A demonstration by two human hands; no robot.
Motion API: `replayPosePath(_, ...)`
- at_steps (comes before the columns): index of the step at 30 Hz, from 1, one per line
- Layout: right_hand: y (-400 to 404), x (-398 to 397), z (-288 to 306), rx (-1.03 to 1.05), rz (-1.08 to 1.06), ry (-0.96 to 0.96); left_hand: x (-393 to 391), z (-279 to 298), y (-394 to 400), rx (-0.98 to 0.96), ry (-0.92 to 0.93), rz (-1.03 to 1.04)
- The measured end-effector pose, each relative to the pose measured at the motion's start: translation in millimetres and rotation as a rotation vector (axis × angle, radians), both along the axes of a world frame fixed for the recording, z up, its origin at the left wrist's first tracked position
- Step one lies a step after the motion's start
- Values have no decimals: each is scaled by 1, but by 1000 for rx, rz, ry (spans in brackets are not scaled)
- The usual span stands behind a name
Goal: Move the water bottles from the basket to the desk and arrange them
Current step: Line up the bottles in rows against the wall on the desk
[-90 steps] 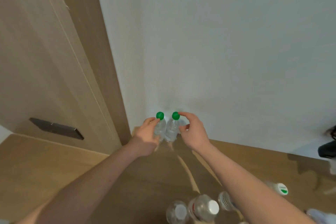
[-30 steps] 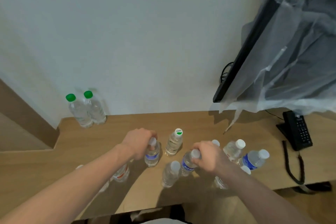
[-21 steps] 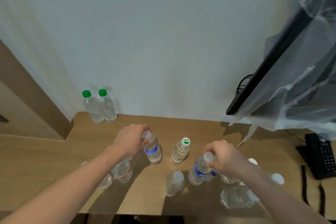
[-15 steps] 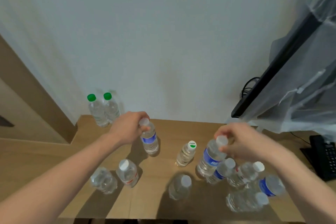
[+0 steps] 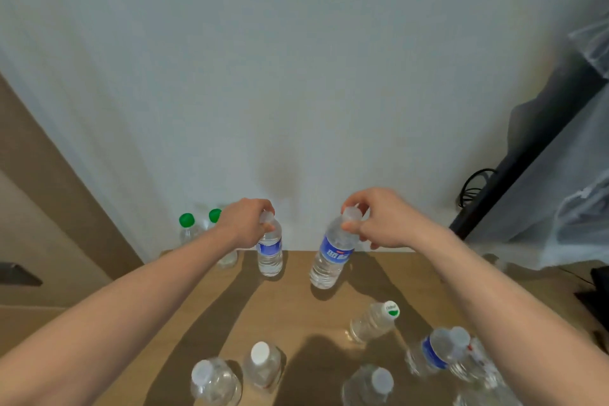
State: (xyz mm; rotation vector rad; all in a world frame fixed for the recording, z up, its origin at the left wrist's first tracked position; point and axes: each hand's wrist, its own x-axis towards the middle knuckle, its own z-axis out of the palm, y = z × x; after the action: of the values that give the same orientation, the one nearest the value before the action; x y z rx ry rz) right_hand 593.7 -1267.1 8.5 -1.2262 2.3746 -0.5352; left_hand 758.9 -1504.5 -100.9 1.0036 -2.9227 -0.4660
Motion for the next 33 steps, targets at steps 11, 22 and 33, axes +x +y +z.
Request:
replayPosePath(11,-118,-1,-121,125,64,65,-13,-43,-39,-8,-125,62)
replayPosePath(22,-175,13,-163,159,82,47,-2,-71,-71,-1,-105,77)
replayPosePath(33,-186,27,-167,76,37,-40,-4,-63,-71,53,-17,83)
